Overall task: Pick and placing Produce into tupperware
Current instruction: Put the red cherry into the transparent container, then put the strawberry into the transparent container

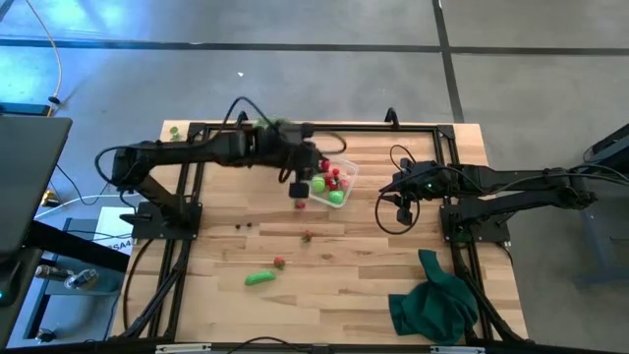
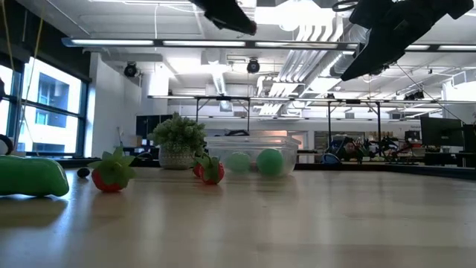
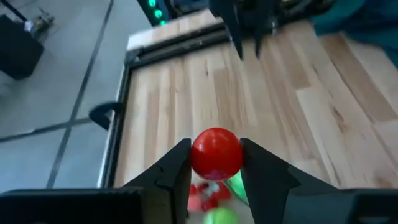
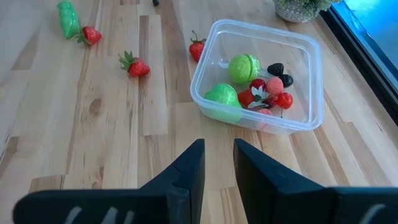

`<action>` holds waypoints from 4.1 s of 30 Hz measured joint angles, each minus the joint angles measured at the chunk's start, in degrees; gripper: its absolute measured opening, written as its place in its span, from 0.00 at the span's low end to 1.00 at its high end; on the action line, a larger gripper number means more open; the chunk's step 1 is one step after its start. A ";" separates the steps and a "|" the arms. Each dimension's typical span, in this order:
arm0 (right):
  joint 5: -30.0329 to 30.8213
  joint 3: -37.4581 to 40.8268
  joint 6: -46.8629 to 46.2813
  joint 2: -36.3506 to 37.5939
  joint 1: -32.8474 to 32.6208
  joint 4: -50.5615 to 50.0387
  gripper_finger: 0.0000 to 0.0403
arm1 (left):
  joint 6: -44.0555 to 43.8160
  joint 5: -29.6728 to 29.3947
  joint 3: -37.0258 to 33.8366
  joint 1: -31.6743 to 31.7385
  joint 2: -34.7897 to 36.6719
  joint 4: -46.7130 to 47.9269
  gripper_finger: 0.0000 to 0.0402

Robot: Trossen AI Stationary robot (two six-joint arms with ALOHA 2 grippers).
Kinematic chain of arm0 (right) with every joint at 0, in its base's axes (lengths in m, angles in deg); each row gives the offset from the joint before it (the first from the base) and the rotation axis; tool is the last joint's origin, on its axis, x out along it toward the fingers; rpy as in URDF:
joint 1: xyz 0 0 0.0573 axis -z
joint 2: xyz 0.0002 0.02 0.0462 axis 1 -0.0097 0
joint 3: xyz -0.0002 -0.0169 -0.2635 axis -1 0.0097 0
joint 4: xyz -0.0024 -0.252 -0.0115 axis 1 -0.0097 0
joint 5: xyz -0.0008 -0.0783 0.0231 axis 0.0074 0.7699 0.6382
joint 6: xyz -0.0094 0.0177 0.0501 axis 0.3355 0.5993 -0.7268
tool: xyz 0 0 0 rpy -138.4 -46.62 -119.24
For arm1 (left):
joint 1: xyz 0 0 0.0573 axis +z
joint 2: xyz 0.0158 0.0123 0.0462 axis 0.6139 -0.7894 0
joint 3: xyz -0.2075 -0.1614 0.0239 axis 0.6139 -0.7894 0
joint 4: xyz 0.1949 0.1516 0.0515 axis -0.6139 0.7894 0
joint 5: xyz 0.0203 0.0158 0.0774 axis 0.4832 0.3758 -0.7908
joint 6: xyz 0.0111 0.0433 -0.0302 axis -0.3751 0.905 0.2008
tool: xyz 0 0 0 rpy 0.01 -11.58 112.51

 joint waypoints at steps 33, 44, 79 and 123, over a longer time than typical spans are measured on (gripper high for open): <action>-0.09 -0.02 -0.02 -0.02 0.00 -0.03 0.19 | 8.84 7.65 5.99 7.06 -31.38 6.92 0.28; -0.09 -0.02 -0.02 -0.02 0.00 -0.02 0.19 | 8.85 7.96 6.01 7.04 -31.34 5.96 0.35; -0.07 -0.02 0.00 -0.01 0.00 -0.03 0.19 | 7.46 3.93 21.63 3.38 -18.57 46.66 0.38; -0.13 0.01 0.01 -0.02 -0.01 -0.08 0.19 | -3.31 5.47 -35.00 2.16 -1.92 -11.27 0.39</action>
